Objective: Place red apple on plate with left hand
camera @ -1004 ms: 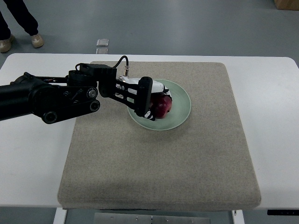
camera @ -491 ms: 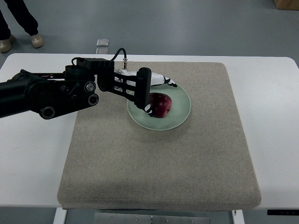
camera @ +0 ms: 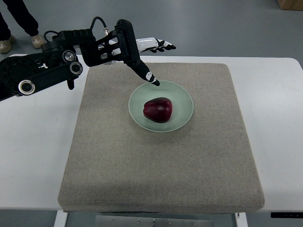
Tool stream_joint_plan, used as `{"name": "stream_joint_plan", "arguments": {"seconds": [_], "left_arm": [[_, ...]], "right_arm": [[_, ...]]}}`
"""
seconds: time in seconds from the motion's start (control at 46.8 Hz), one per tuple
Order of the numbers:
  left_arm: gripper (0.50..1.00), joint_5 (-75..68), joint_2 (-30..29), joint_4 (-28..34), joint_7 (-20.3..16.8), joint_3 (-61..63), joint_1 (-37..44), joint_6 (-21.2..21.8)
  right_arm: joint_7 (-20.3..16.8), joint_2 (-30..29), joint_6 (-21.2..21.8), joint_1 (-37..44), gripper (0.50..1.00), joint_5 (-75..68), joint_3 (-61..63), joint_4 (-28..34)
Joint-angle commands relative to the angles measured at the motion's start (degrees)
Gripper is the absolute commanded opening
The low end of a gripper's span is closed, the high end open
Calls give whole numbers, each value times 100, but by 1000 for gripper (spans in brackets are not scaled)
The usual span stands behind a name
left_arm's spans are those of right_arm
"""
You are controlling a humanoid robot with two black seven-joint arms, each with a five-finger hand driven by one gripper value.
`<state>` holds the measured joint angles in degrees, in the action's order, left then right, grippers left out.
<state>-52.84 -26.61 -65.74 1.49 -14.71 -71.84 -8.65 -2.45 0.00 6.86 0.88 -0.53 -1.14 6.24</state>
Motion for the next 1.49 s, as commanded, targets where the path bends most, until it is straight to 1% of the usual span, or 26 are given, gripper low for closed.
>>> {"name": "stream_joint_plan", "arguments": {"seconds": [0.0, 0.085, 0.128, 0.278, 0.363, 0.491, 0.598, 0.705, 0.79, 0.94, 1.089, 1.153, 1.302, 1.473], "left_arm": [[996, 676, -169, 9, 1, -269, 30, 48], [994, 1432, -283, 140, 1, -489, 179, 83], [996, 1828, -292, 263, 9, -673, 258, 170], [996, 2874, -336, 737, 1, -1306, 732, 768], [996, 3384, -283, 1072, -17, -1727, 1022, 1005], [996, 4175, -161, 1406, -245, -2440, 1427, 1111], [996, 4501, 15, 1687, -360, -2651, 1655, 1146], [996, 4730, 112, 1819, -588, -2976, 1901, 1147], [1000, 5019, 244, 1819, -676, -3292, 2130, 1094], [1000, 5582, 420, 1819, -676, -3697, 2446, 980], [1000, 5987, 578, 1855, -676, -3724, 2649, 558], [1000, 5987, 639, 1872, -676, -3732, 2710, 470], [1000, 5987, 745, 1872, -676, -3732, 2754, 382], [1000, 5987, 745, 1890, -676, -3724, 2754, 391]], "right_arm": [[-1, 0, 0, 0, 930, 0, 0, 0], [-1, 0, 0, 0, 930, 0, 0, 0], [-1, 0, 0, 0, 930, 0, 0, 0], [-1, 0, 0, 0, 930, 0, 0, 0], [-1, 0, -9, 0, 930, 0, 0, 0], [-1, 0, 0, 0, 930, 0, 0, 0], [-1, 0, 0, 0, 930, 0, 0, 0], [-1, 0, 0, 0, 930, 0, 0, 0], [-1, 0, -9, 0, 930, 0, 0, 0], [-1, 0, 0, 0, 930, 0, 0, 0], [-1, 0, 0, 0, 930, 0, 0, 0], [-1, 0, 9, 0, 930, -52, 8, 0], [-1, 0, 79, -53, 930, -18, 9, 184], [-1, 0, 9, -18, 930, -53, 17, 123]]}}
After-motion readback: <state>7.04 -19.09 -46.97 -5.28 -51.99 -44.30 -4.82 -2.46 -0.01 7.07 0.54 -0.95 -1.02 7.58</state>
